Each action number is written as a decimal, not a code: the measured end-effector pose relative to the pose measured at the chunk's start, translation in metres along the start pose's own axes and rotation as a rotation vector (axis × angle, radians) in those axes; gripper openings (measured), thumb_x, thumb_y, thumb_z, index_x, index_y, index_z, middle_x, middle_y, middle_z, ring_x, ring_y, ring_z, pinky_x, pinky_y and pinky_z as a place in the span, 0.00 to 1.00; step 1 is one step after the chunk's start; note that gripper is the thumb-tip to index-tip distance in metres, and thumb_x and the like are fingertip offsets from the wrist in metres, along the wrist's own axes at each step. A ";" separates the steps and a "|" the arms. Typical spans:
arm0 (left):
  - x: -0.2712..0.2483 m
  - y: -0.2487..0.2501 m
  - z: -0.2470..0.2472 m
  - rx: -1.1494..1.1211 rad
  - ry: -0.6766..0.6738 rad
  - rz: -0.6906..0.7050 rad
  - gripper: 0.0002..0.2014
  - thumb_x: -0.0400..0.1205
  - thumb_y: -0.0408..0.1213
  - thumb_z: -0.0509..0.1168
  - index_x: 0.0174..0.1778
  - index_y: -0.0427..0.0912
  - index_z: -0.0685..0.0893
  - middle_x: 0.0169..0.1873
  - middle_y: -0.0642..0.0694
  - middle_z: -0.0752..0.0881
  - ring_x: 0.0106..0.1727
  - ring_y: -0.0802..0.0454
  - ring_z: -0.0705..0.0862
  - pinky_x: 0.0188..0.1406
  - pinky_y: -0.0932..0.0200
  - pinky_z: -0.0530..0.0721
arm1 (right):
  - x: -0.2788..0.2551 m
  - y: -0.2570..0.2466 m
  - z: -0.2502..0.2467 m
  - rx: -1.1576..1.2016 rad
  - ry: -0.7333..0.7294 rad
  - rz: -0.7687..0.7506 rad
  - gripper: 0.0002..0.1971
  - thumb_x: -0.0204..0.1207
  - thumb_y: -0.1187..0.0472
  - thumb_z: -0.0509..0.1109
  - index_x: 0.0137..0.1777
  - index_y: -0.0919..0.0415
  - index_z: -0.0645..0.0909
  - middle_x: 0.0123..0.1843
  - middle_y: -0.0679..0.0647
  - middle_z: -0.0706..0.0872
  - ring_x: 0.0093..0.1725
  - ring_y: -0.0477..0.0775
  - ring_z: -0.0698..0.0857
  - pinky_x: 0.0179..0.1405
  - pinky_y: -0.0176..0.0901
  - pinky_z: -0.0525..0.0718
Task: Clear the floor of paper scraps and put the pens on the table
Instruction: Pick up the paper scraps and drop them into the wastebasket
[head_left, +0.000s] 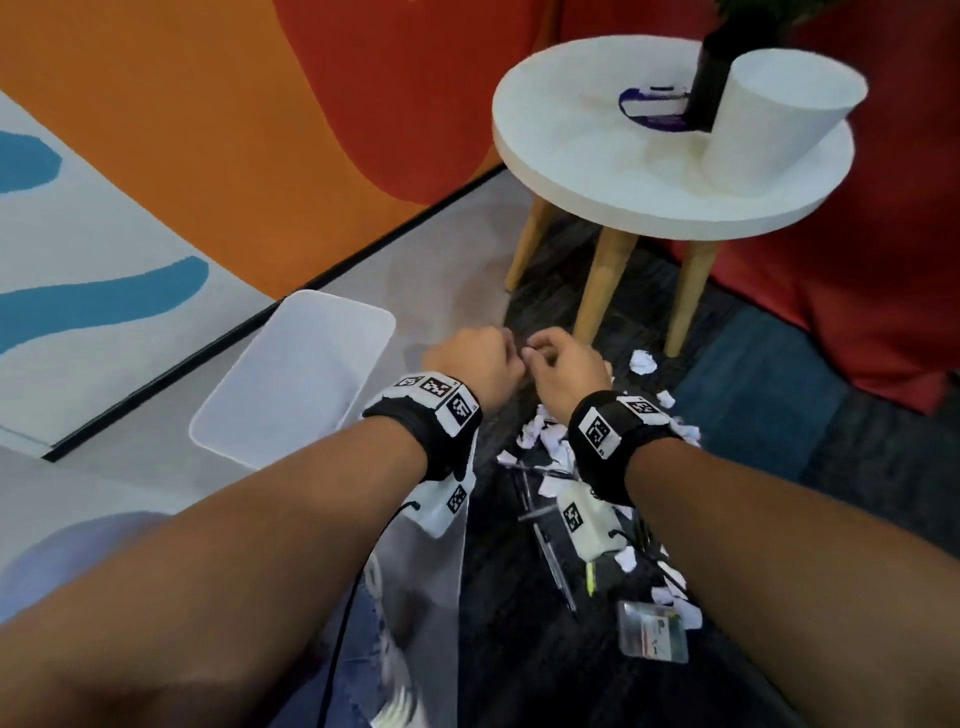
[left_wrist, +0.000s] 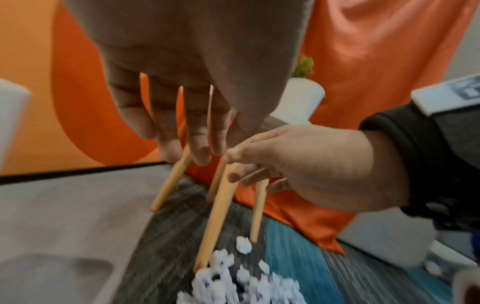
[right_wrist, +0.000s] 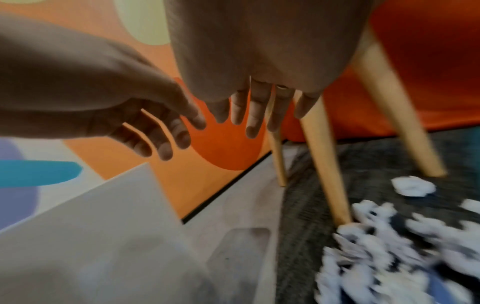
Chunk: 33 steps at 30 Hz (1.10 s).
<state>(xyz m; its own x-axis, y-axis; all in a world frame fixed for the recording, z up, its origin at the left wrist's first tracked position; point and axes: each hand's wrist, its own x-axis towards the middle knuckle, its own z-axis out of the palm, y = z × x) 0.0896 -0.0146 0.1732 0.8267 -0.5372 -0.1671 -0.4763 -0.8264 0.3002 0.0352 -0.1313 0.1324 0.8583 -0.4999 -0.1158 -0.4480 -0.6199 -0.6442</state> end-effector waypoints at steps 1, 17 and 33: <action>0.002 0.009 0.013 0.010 -0.040 0.024 0.10 0.81 0.50 0.58 0.49 0.52 0.84 0.47 0.45 0.88 0.49 0.40 0.86 0.41 0.55 0.78 | -0.001 0.019 -0.005 0.016 0.013 0.056 0.09 0.81 0.48 0.64 0.55 0.47 0.81 0.52 0.47 0.89 0.58 0.57 0.82 0.64 0.54 0.73; 0.008 0.061 0.219 -0.026 -0.669 0.138 0.09 0.85 0.43 0.58 0.52 0.46 0.82 0.42 0.44 0.85 0.40 0.43 0.82 0.34 0.56 0.76 | -0.073 0.263 0.023 0.013 -0.255 0.689 0.02 0.74 0.60 0.72 0.44 0.52 0.83 0.49 0.56 0.89 0.50 0.57 0.86 0.46 0.38 0.79; -0.015 0.106 0.323 0.131 -0.798 0.512 0.23 0.81 0.33 0.66 0.72 0.48 0.71 0.64 0.41 0.70 0.65 0.40 0.70 0.58 0.47 0.79 | -0.135 0.348 0.053 0.073 -0.156 1.115 0.26 0.80 0.44 0.65 0.69 0.62 0.70 0.71 0.67 0.70 0.63 0.71 0.76 0.56 0.53 0.74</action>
<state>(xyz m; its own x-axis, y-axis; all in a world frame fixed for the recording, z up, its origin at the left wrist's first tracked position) -0.0705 -0.1486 -0.0959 0.0838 -0.7553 -0.6500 -0.7933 -0.4454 0.4152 -0.2232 -0.2473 -0.1159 0.0126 -0.6684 -0.7437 -0.9726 0.1644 -0.1642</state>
